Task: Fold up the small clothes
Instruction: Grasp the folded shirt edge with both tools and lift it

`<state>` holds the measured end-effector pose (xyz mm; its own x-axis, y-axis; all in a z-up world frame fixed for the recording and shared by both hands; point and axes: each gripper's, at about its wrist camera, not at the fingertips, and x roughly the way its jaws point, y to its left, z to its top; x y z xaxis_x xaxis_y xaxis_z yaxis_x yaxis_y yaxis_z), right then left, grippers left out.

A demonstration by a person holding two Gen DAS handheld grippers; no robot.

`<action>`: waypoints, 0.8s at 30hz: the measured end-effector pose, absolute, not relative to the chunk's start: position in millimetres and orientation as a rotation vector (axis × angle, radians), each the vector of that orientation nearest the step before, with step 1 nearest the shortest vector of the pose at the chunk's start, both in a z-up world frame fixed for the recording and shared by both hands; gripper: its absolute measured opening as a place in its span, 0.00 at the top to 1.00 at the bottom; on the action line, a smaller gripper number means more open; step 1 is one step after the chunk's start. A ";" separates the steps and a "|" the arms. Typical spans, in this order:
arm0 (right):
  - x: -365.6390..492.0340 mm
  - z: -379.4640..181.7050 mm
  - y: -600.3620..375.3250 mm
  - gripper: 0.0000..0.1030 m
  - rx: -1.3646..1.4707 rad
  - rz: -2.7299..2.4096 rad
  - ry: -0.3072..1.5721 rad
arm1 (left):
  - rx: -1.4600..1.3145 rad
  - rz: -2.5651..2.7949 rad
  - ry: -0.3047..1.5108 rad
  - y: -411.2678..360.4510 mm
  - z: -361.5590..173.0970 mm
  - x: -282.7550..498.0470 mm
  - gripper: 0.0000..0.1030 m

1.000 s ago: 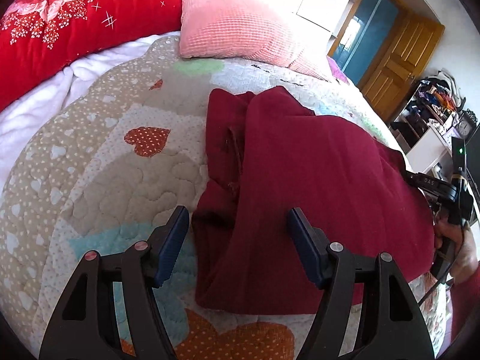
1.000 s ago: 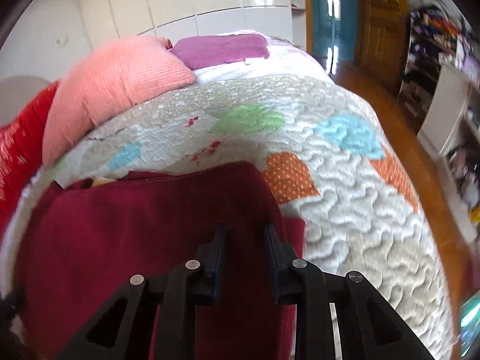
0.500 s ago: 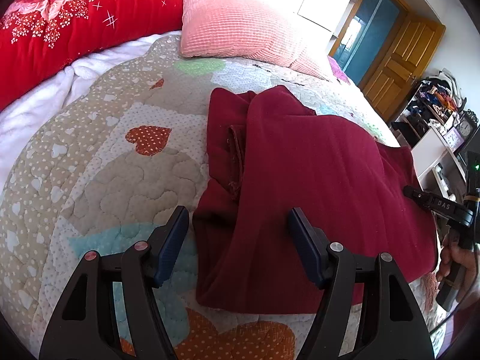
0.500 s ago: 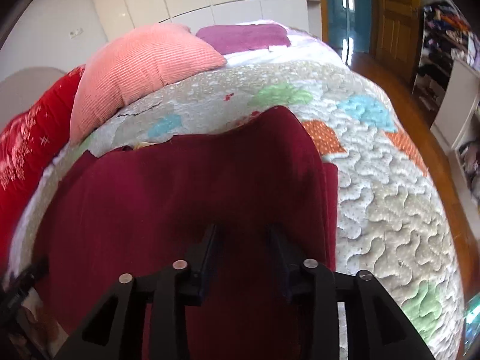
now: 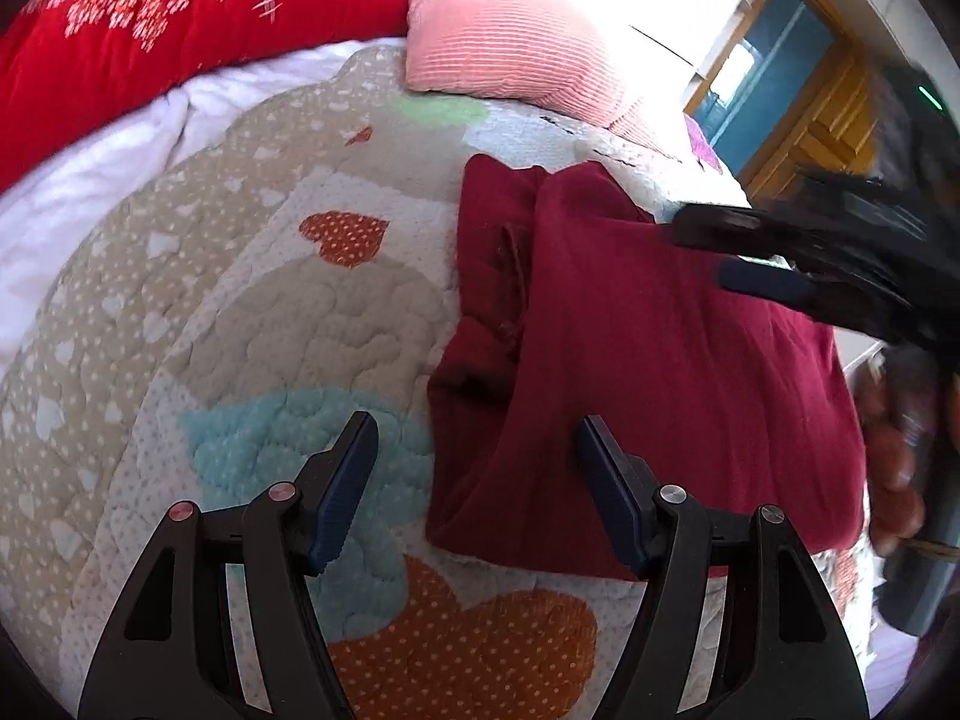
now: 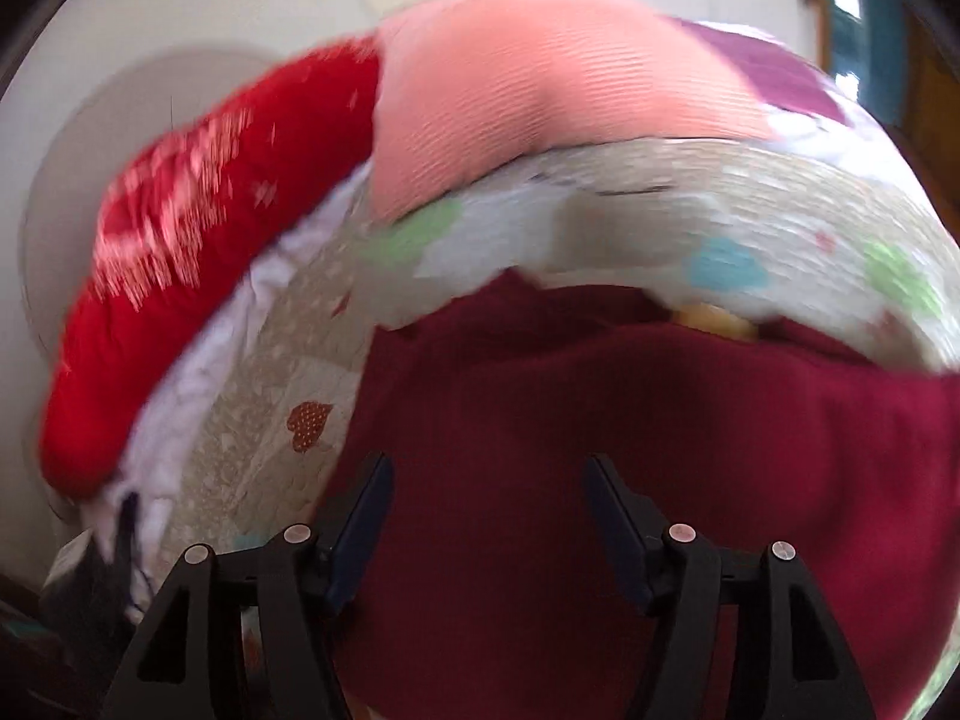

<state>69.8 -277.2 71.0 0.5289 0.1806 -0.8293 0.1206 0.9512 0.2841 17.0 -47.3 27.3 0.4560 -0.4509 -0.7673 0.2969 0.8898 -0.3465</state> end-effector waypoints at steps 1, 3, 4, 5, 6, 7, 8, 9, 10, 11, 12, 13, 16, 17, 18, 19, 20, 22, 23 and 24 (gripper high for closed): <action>82.9 66.6 -265.5 0.37 0.312 0.046 1.042 | -0.185 -0.458 0.997 -44.0 27.3 17.9 0.33; 110.3 54.6 -243.7 0.37 0.300 0.077 1.108 | -0.202 -0.451 1.002 -39.9 26.2 20.7 0.33; 120.0 50.0 -235.4 0.37 0.278 0.075 1.132 | -0.212 -0.454 1.011 -39.0 24.1 22.7 0.33; 128.6 46.1 -228.7 0.35 0.254 0.073 1.142 | -0.217 -0.456 1.018 -39.1 22.2 23.9 0.33; 138.1 41.1 -219.6 0.32 0.215 0.066 1.153 | -0.218 -0.457 1.017 -39.8 21.6 23.7 0.32; 145.1 39.1 -215.0 0.26 0.189 0.058 1.164 | -0.212 -0.457 1.010 -41.0 21.8 22.9 0.32; 152.1 34.2 -208.7 0.21 0.162 0.046 1.180 | -0.205 -0.458 1.007 -41.6 21.8 22.8 0.31; 158.2 29.4 -205.3 0.18 0.138 0.038 1.198 | -0.201 -0.459 1.004 -42.5 21.8 22.5 0.31; 161.9 24.9 -200.7 0.15 0.103 0.033 1.217 | -0.201 -0.459 1.002 -42.9 21.6 22.5 0.30; 163.9 20.9 -195.2 0.14 0.061 0.026 1.227 | -0.206 -0.461 1.002 -42.5 21.0 23.2 0.30; 164.9 17.0 -188.5 0.14 0.005 0.015 1.227 | -0.210 -0.462 1.002 -42.3 20.6 24.6 0.30; 164.9 15.1 -184.1 0.16 -0.035 0.009 1.219 | -0.215 -0.464 1.003 -42.2 20.2 25.7 0.29; 153.7 19.3 -186.7 0.52 -0.116 -0.026 1.150 | -0.221 -0.465 0.996 -42.3 19.6 26.4 0.27; 149.0 22.9 -194.1 0.63 -0.090 0.005 1.131 | -0.222 -0.466 0.993 -42.4 19.5 26.3 0.26; 143.9 27.5 -203.3 0.69 -0.051 0.028 1.114 | -0.223 -0.465 0.986 -43.4 19.3 26.2 0.25; 140.3 32.5 -210.8 0.78 -0.012 0.045 1.103 | -0.224 -0.464 0.976 -44.9 19.1 25.7 0.23; 132.1 40.7 -226.6 0.80 0.084 0.082 1.079 | -0.222 -0.463 0.971 -45.9 19.2 25.8 0.22; 117.0 53.8 -245.9 0.81 0.197 0.124 1.025 | -0.203 -0.459 0.953 -50.6 19.9 23.4 0.21; 110.3 58.8 -252.9 0.82 0.230 0.140 1.003 | -0.195 -0.466 0.938 -53.2 21.0 21.6 0.21; 104.3 63.2 -256.8 0.82 0.249 0.145 0.986 | -0.196 -0.474 0.928 -55.3 21.7 20.9 0.21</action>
